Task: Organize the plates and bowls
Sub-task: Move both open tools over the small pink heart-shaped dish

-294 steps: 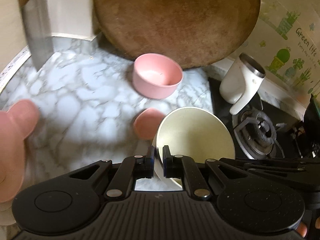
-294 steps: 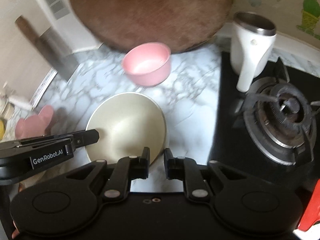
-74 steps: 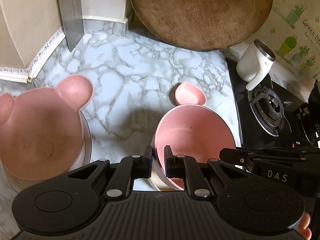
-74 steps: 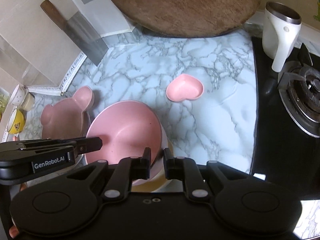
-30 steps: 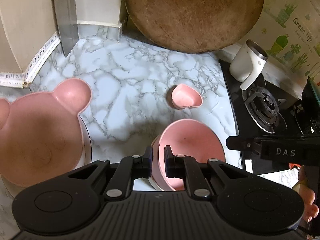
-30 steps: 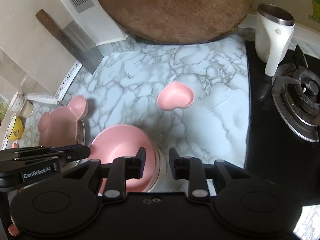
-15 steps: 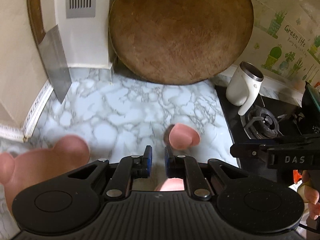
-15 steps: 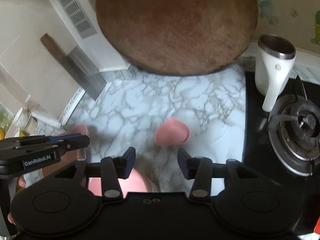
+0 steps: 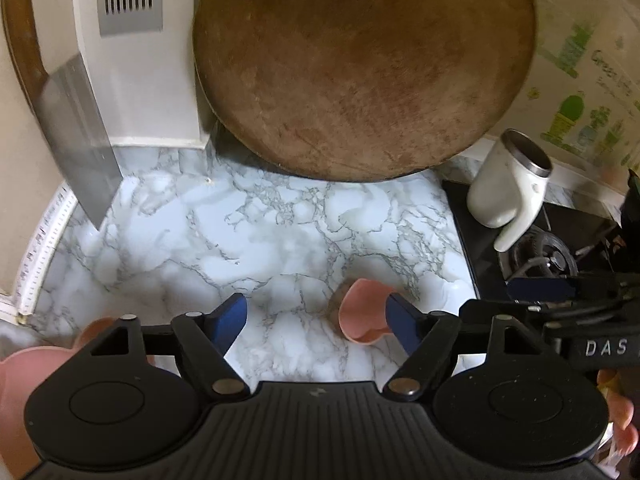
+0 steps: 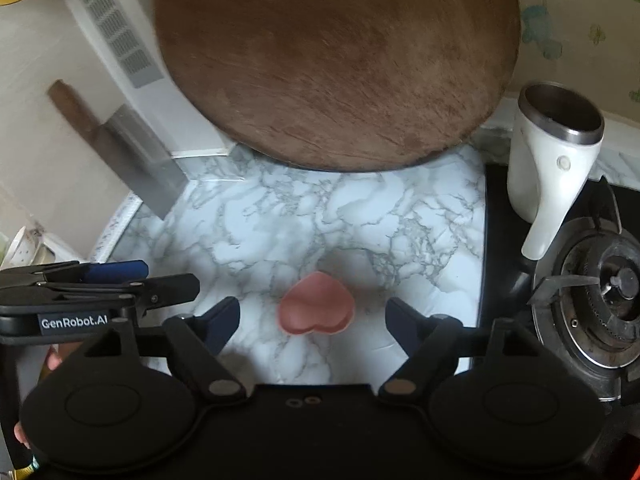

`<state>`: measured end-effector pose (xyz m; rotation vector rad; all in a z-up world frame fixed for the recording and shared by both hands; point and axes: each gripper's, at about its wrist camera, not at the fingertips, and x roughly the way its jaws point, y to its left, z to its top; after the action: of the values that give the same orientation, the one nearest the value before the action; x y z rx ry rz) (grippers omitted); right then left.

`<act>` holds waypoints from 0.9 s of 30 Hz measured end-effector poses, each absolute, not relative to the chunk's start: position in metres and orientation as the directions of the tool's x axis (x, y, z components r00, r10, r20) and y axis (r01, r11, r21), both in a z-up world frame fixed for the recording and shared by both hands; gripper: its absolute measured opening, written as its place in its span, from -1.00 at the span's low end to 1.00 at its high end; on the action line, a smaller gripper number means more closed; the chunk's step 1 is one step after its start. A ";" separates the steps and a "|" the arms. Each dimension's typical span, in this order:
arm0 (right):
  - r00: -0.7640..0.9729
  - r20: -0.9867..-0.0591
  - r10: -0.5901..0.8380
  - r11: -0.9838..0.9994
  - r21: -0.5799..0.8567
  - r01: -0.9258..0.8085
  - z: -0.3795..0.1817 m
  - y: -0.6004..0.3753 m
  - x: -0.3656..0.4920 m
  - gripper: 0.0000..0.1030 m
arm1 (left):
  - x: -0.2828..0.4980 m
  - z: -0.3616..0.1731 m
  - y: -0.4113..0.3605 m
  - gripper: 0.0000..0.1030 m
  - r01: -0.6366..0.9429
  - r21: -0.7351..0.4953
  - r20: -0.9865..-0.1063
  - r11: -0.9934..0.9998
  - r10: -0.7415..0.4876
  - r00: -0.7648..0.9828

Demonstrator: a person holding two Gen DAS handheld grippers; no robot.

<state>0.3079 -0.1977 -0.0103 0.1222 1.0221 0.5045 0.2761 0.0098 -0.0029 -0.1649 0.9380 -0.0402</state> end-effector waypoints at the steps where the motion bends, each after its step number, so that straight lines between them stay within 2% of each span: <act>1: 0.413 -0.790 0.453 0.882 0.330 -0.337 -0.014 -0.198 0.312 0.61 | 0.281 -0.007 0.010 0.48 -0.038 -0.168 -0.807 0.985 -0.115 0.580; 6: 0.364 -0.812 0.457 0.879 0.350 -0.323 -0.034 -0.196 0.328 0.63 | 0.304 -0.029 0.015 0.48 -0.073 -0.216 -0.842 0.974 -0.147 0.519; 10: 0.350 -0.824 0.446 0.884 0.344 -0.317 -0.047 -0.193 0.336 0.56 | 0.319 -0.043 0.011 0.48 -0.061 -0.217 -0.858 0.974 -0.161 0.487; 15: 0.320 -0.844 0.431 0.887 0.330 -0.324 -0.063 -0.188 0.346 0.41 | 0.336 -0.063 0.005 0.48 -0.050 -0.211 -0.880 0.976 -0.167 0.445; 20: 0.292 -0.858 0.423 0.886 0.324 -0.332 -0.077 -0.183 0.349 0.13 | 0.347 -0.081 0.009 0.47 -0.084 -0.251 -0.891 0.964 -0.197 0.409; 27: 0.278 -0.870 0.408 0.888 0.308 -0.341 -0.090 -0.176 0.353 -0.13 | 0.350 -0.091 0.001 0.45 -0.057 -0.251 -0.897 0.966 -0.210 0.390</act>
<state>0.3534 -0.1763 -0.0897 0.0648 1.1869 0.5031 0.3501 0.0013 -0.0910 -0.2580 1.1702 -0.0986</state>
